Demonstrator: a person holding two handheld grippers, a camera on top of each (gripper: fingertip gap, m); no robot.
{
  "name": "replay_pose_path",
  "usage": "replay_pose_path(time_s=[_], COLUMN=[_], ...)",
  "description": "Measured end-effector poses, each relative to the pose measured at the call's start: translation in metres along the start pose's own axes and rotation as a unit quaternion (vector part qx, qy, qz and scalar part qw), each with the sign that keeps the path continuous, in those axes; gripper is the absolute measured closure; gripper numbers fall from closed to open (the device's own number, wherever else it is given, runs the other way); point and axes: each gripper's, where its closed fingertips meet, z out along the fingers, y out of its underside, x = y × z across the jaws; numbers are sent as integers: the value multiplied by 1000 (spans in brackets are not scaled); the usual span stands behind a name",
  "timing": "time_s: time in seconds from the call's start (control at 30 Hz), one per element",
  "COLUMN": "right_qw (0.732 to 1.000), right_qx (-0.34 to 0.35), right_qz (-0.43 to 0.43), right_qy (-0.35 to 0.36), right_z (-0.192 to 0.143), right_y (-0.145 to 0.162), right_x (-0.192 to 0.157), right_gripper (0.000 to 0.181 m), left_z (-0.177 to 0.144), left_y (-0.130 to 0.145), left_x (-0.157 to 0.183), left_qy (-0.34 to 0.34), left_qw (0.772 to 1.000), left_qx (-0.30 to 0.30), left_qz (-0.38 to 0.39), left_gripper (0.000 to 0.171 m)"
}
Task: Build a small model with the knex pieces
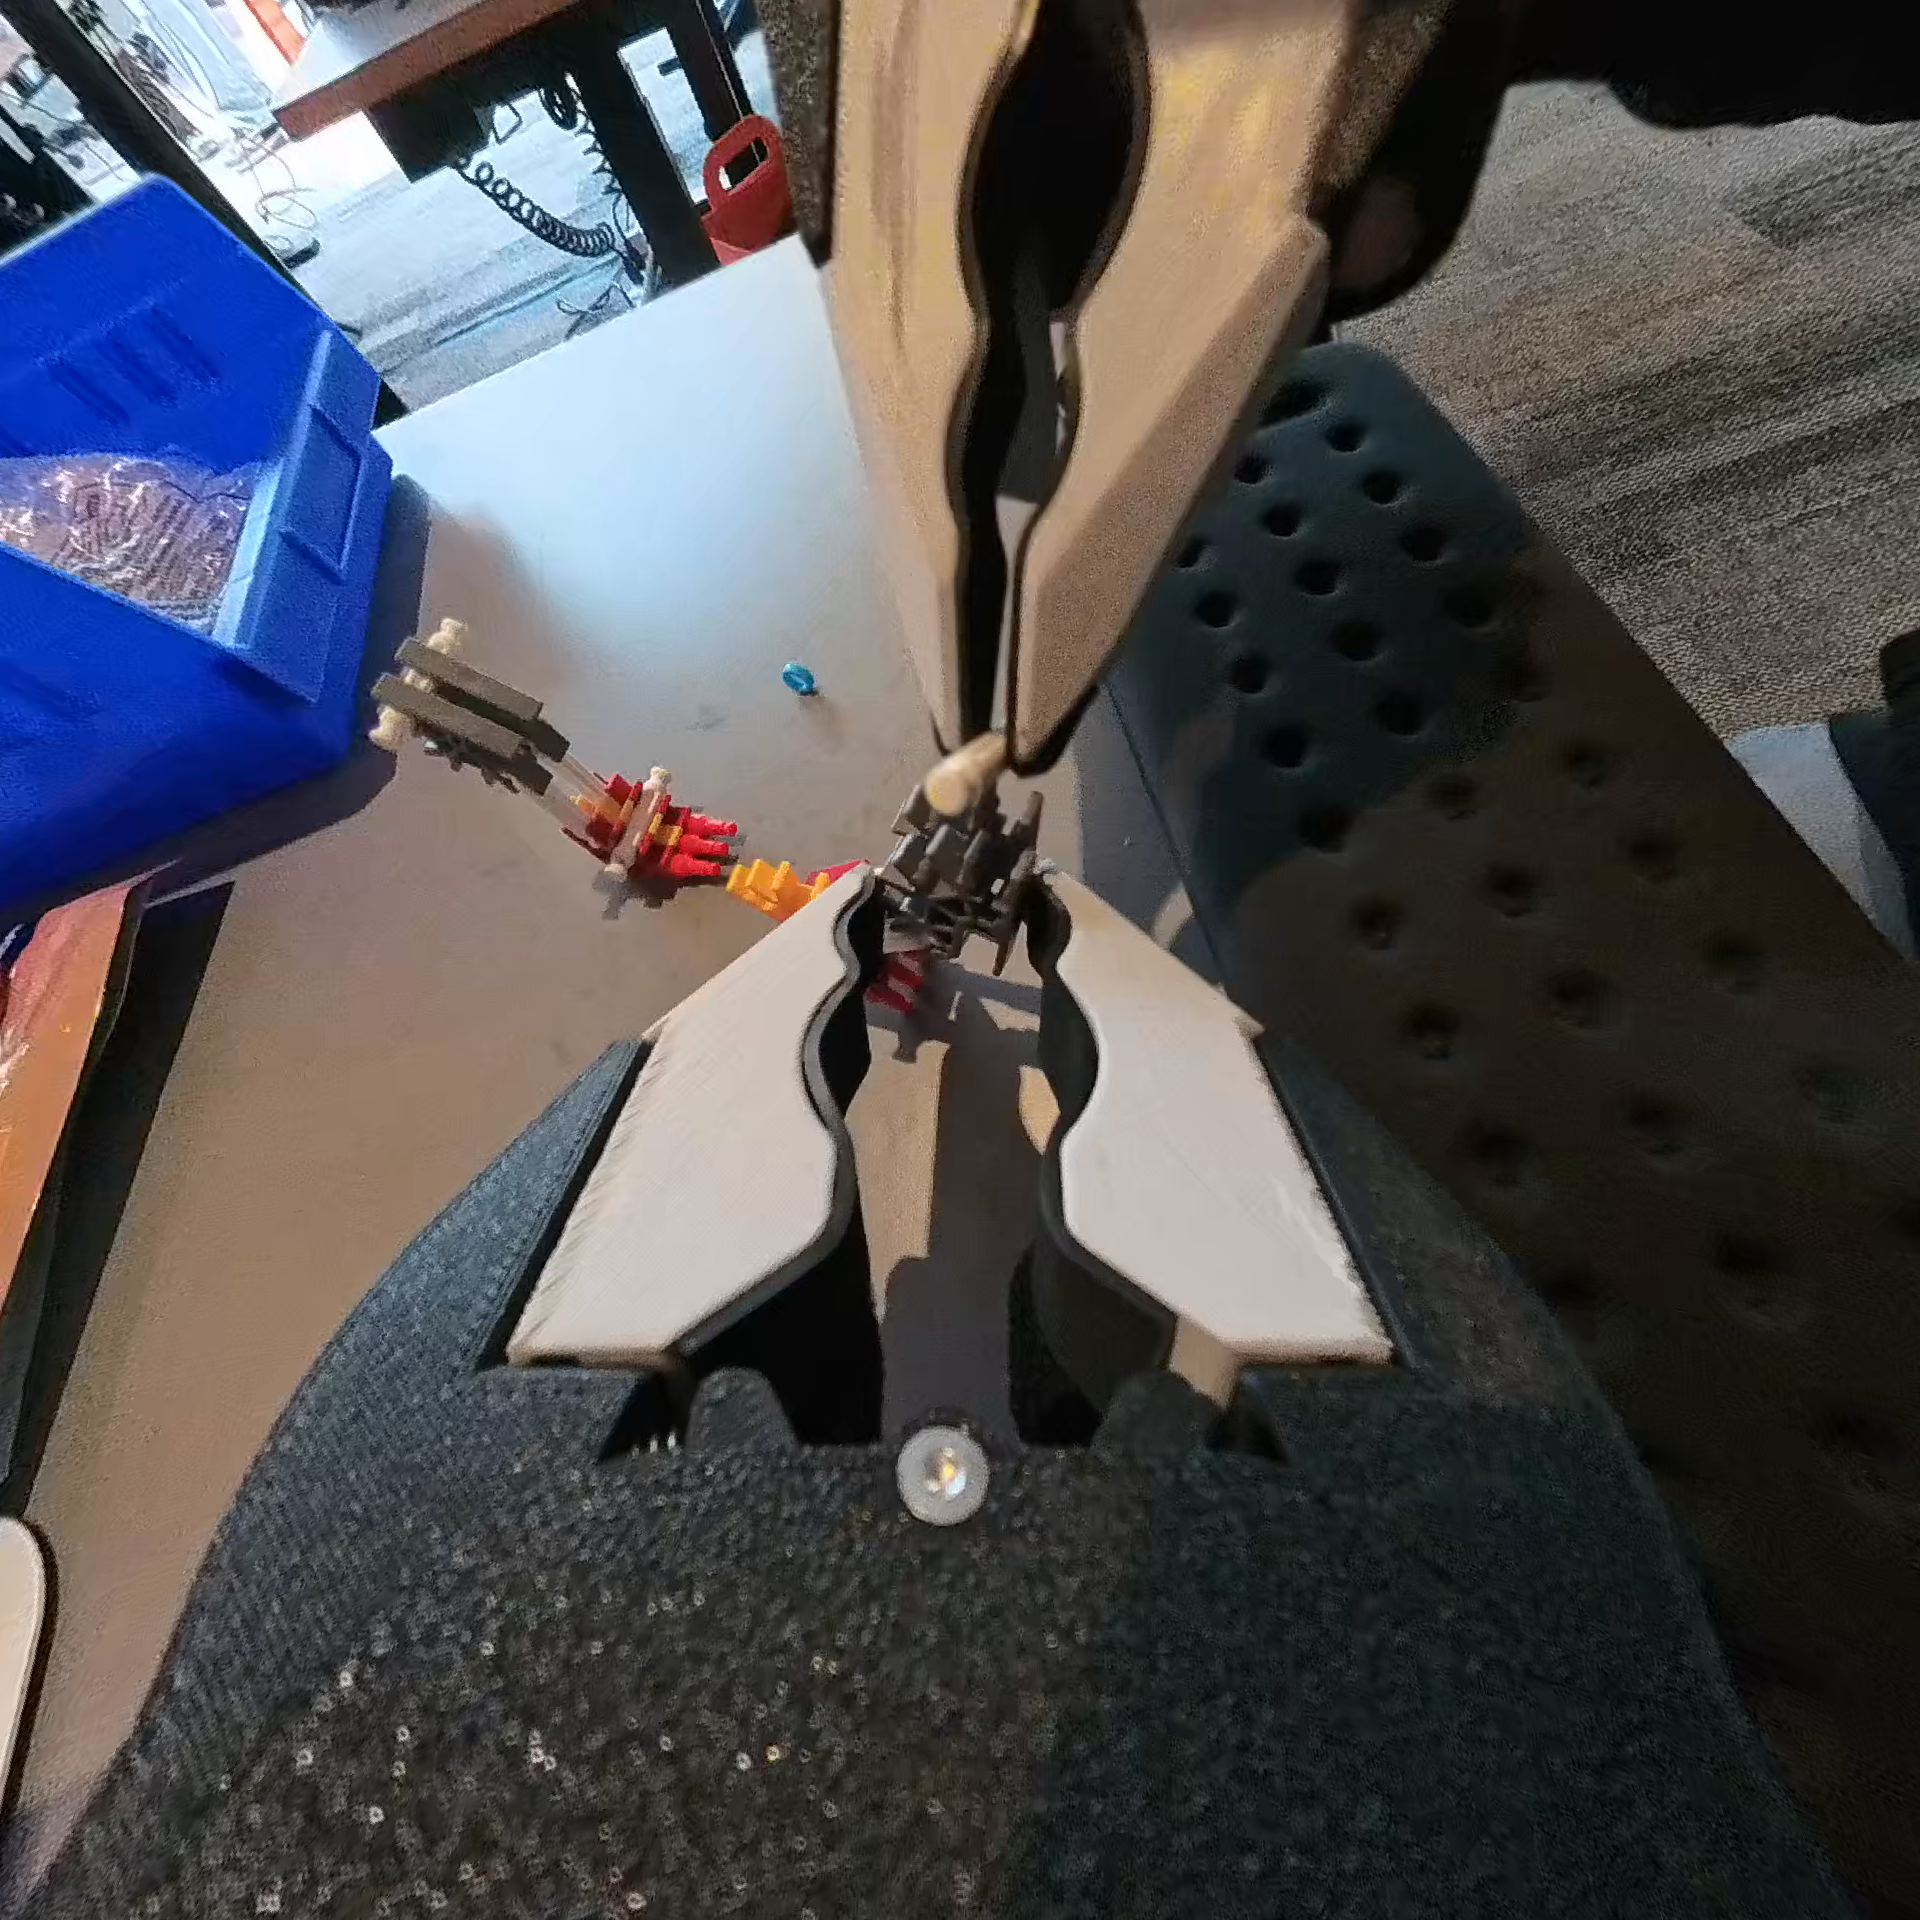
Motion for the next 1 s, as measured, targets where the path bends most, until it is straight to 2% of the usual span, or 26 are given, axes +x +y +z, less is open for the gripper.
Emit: replay_pose_path(time_s=[0.17,0.27,0.57,0.83,1.0], right_qw=[994,990,988,986,986], right_qx=[-58,-74,-103,-103,-99], right_qz=[-81,-100,-84,-95,-90], right_qy=[43,62,77,86,101], right_z=[0,0,-2,-2,0], right_y=[10,14,26,42,50], right_x=[-4,-7,-14,-25,-24], right_gripper=[177,176,177,177,175], left_z=[4,5,14,19,19], left_y=[1,2,2,4,0], left_x=[1,3,8,19,22], left_qy=[-17,-31,-71,-96,-103], left_qw=[999,997,983,955,948], left_qx=[-21,-36,-73,-110,-108], left_qz=[32,68,151,258,281], left_gripper=[146,146,146,145,145])
